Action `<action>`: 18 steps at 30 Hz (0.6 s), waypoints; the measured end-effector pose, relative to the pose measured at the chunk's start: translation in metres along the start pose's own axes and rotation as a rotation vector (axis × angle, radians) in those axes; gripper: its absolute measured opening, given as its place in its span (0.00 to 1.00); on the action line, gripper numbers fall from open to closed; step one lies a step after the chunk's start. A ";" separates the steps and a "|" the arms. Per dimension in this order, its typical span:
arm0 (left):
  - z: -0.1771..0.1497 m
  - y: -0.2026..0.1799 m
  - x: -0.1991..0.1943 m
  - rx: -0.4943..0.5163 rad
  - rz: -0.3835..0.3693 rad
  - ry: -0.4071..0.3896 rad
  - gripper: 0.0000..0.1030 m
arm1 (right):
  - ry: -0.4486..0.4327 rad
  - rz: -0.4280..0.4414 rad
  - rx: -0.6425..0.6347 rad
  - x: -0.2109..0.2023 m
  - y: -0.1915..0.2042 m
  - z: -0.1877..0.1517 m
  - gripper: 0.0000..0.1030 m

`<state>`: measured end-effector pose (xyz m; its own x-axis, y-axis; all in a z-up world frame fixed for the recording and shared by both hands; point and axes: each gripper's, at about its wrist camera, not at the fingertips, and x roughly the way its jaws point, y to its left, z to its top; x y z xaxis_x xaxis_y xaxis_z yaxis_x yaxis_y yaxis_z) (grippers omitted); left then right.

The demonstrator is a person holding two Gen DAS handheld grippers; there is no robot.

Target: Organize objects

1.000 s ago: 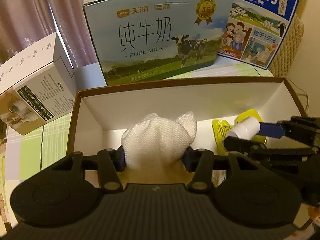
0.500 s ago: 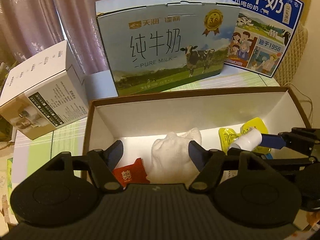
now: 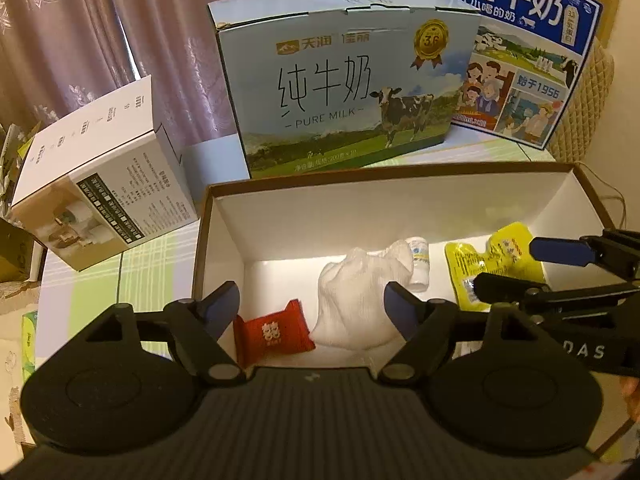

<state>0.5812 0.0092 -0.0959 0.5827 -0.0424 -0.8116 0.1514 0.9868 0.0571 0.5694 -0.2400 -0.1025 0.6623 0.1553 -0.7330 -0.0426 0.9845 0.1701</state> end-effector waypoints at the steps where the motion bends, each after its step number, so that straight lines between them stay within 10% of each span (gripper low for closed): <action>1: -0.002 0.000 -0.002 0.006 0.002 -0.002 0.75 | 0.003 0.000 0.000 -0.002 0.000 -0.002 0.65; 18: -0.026 -0.018 -0.071 0.086 0.010 -0.085 0.84 | -0.008 0.015 -0.026 -0.066 0.000 -0.025 0.66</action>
<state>0.5165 -0.0013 -0.0541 0.6494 -0.0493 -0.7589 0.2111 0.9704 0.1176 0.5067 -0.2479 -0.0708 0.6673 0.1693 -0.7253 -0.0719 0.9839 0.1636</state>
